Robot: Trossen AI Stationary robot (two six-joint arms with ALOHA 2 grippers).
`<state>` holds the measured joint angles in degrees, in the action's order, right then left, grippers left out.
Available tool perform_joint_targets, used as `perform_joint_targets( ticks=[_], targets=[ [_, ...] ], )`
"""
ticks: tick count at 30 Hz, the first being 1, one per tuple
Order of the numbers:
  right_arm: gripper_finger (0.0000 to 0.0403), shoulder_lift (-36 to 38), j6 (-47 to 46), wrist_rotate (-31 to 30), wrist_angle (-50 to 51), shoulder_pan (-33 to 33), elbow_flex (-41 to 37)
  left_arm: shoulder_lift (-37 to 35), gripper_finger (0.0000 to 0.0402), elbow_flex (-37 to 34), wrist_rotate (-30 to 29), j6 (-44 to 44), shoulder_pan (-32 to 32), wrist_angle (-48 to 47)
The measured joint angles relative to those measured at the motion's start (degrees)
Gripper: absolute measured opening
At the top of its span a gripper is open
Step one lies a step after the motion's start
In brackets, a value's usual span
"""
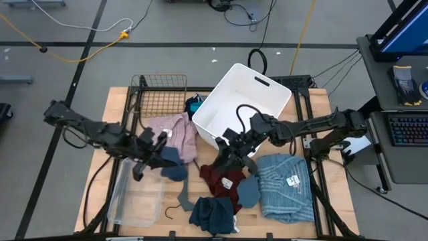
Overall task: Pick & Place Cloths
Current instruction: Put the dark blue sock into the transparent bin
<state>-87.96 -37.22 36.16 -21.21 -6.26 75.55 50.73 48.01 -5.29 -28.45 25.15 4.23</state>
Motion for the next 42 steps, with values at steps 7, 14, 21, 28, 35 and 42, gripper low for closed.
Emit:
perform_joint_targets(
  ticks=[7,14,21,28,35,42],
  targets=[
    [0.0104,2.40,9.36,-6.38,9.39,-0.28,-0.02,-2.19,0.0010,5.08,-12.14,-6.12,9.65,-17.30],
    [0.0075,7.76,19.13,-22.51,21.22,-1.65,0.09,1.58,0.0010,15.49,-21.42,-11.79,16.91,-35.64],
    [0.0052,15.08,24.26,-40.37,33.12,-5.48,0.00,5.24,0.0010,19.80,-25.57,-21.01,20.35,-49.62],
    [0.0038,20.00,24.54,-48.99,38.92,-9.78,0.02,6.45,0.0010,19.80,-25.80,-33.37,20.47,-58.18],
    [0.0029,21.74,24.49,-51.43,41.00,-12.14,0.00,9.42,0.0010,19.80,-21.46,-46.74,20.54,-62.57],
    [0.0021,21.73,24.63,-51.39,41.56,-12.24,0.00,14.10,0.0010,19.80,-7.20,-57.47,22.01,-63.48]
  ],
)
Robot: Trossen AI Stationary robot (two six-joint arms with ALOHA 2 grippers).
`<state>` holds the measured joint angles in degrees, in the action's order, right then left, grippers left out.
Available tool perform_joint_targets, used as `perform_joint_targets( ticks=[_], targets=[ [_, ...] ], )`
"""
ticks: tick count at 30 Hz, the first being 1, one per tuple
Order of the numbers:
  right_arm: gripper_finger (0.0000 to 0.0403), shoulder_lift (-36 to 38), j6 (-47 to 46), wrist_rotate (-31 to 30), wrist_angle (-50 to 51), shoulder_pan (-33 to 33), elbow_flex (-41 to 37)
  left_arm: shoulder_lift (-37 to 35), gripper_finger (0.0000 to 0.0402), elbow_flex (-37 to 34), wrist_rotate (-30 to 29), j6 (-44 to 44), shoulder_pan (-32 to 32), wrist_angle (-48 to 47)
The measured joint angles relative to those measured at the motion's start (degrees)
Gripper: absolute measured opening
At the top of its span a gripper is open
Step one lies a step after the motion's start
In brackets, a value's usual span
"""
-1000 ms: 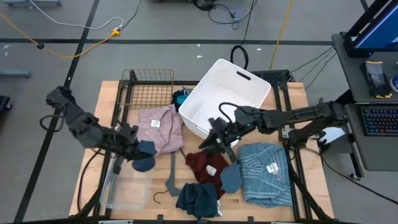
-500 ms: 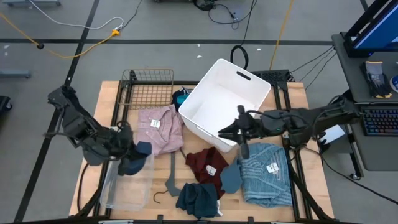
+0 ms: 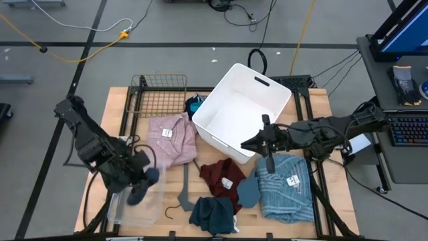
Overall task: Pick & Place Cloths
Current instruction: Put the dark blue sock into the transparent bin
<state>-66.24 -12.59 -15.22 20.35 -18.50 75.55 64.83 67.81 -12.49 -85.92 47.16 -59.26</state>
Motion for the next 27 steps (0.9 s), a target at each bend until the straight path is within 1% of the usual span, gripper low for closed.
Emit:
perform_joint_targets(
  ticks=[2,9,19,24,27],
  targets=[
    [0.0020,0.04,0.35,0.00,-0.02,0.00,0.00,1.32,0.0010,0.00,1.93,-3.19,0.96,-1.65],
    [0.0020,0.02,1.76,0.02,-0.04,0.00,0.00,5.84,0.0010,0.00,1.98,-10.79,2.84,-6.96],
    [0.0020,0.02,1.73,0.24,-0.04,0.00,0.00,9.76,0.0009,-0.33,1.57,-12.25,2.86,-7.37],
    [0.0020,0.02,1.35,0.26,-0.06,0.00,0.00,10.95,0.0009,-2.36,3.30,-12.83,3.82,-7.33],
    [0.0020,0.02,1.34,0.28,-0.06,0.00,0.00,10.96,0.0009,-4.72,3.98,-15.07,4.92,-6.30]
  ],
)
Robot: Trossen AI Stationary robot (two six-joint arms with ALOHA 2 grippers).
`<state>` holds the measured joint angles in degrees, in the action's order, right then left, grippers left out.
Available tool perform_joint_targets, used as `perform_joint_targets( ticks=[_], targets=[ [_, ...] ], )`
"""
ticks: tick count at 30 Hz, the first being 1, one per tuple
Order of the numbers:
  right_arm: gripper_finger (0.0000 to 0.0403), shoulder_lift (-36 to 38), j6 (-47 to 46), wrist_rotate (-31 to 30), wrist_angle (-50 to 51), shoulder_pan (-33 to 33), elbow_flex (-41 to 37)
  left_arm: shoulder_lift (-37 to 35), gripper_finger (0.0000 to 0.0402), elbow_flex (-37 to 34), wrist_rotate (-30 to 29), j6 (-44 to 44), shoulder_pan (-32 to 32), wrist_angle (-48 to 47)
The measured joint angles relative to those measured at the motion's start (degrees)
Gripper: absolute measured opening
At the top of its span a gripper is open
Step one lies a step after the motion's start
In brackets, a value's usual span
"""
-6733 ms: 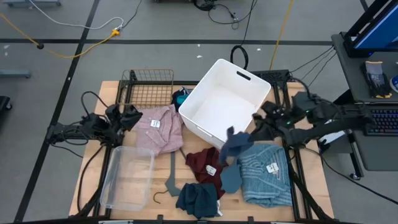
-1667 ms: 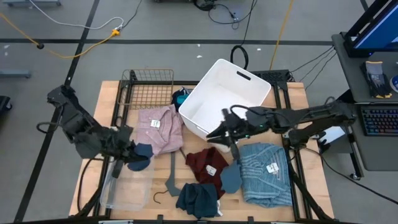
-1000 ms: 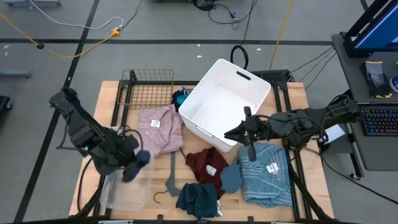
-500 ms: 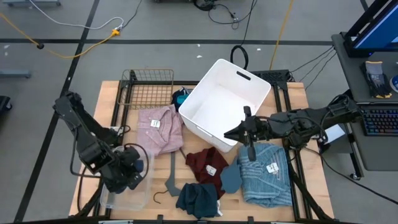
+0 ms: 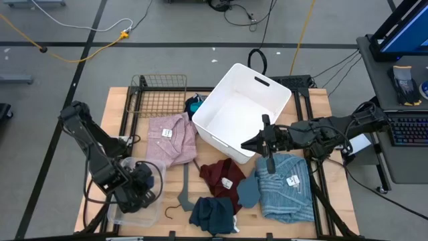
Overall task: Pick & Place Cloths
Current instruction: Put the dark blue sock into the transparent bin
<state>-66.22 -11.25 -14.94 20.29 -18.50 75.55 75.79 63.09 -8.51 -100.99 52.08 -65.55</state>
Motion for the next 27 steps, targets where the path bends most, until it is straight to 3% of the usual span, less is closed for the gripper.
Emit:
perform_joint_targets(
  ticks=[13,27],
  targets=[
    [0.0020,0.00,-0.02,0.01,-0.20,0.00,0.00,0.00,0.0009,-8.13,0.11,-4.35,2.33,7.45],
    [0.0020,0.00,-0.04,0.02,-0.28,0.00,0.00,0.00,0.0032,-9.64,0.08,-4.14,2.29,7.92]
  ],
)
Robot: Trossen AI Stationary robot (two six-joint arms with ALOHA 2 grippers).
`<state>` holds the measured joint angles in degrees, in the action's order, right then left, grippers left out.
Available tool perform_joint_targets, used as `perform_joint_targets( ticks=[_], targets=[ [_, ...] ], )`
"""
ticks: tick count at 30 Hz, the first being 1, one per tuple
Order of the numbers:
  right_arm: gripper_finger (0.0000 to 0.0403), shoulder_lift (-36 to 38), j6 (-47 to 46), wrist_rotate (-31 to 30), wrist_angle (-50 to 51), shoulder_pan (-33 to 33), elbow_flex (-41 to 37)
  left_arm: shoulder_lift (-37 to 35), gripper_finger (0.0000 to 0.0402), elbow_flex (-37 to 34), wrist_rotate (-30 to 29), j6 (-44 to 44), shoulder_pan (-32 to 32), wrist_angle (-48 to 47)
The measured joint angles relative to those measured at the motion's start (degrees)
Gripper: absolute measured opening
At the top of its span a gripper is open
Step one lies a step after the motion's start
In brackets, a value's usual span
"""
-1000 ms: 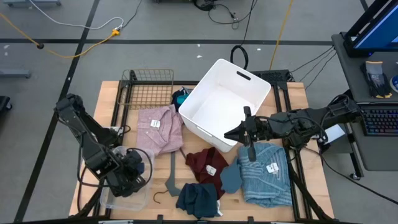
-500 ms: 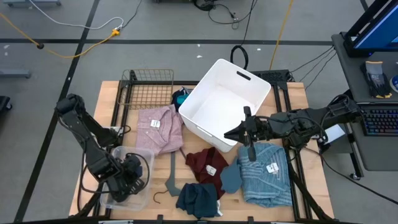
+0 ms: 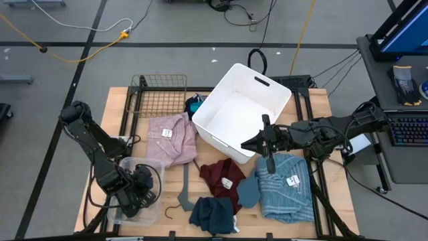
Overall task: Pick & Place Cloths
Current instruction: Put the dark blue sock into the transparent bin, then put the green sock into the transparent bin
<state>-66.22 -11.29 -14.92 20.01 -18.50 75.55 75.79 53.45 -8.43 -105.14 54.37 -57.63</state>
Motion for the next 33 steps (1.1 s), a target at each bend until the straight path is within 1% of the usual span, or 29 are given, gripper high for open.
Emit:
perform_joint_targets(
  ticks=[6,9,18,23,25,28,30,33],
  targets=[
    [0.0020,0.00,0.02,0.00,0.00,0.00,0.00,0.00,0.0035,0.00,-0.03,0.69,-0.02,0.94],
    [0.0020,0.00,0.02,-0.02,0.00,0.02,0.00,-0.02,0.0048,0.00,-0.10,0.92,-0.02,0.97],
    [0.0020,0.00,0.02,-0.10,0.00,0.04,0.00,-1.09,0.0160,0.00,0.42,1.19,-0.08,2.23],
    [0.0020,0.00,0.11,-0.32,0.00,0.04,0.00,-4.79,0.0201,0.00,3.39,1.08,-0.93,2.47],
    [0.0020,0.00,0.15,-0.33,-0.08,0.04,0.00,-6.93,0.0207,0.00,3.91,-0.06,-1.42,2.46],
    [0.0020,0.00,0.17,-0.33,-0.55,0.04,0.00,-10.63,0.0205,0.00,3.26,-1.23,-2.18,2.83],
    [0.0020,0.00,0.17,-0.31,-0.50,0.04,-0.01,-13.10,0.0197,0.02,0.96,-1.08,-2.52,3.85],
    [0.0020,0.00,0.07,-0.31,-0.46,0.04,-0.02,-16.72,0.0176,0.04,-4.08,1.25,-3.01,5.75]
  ],
)
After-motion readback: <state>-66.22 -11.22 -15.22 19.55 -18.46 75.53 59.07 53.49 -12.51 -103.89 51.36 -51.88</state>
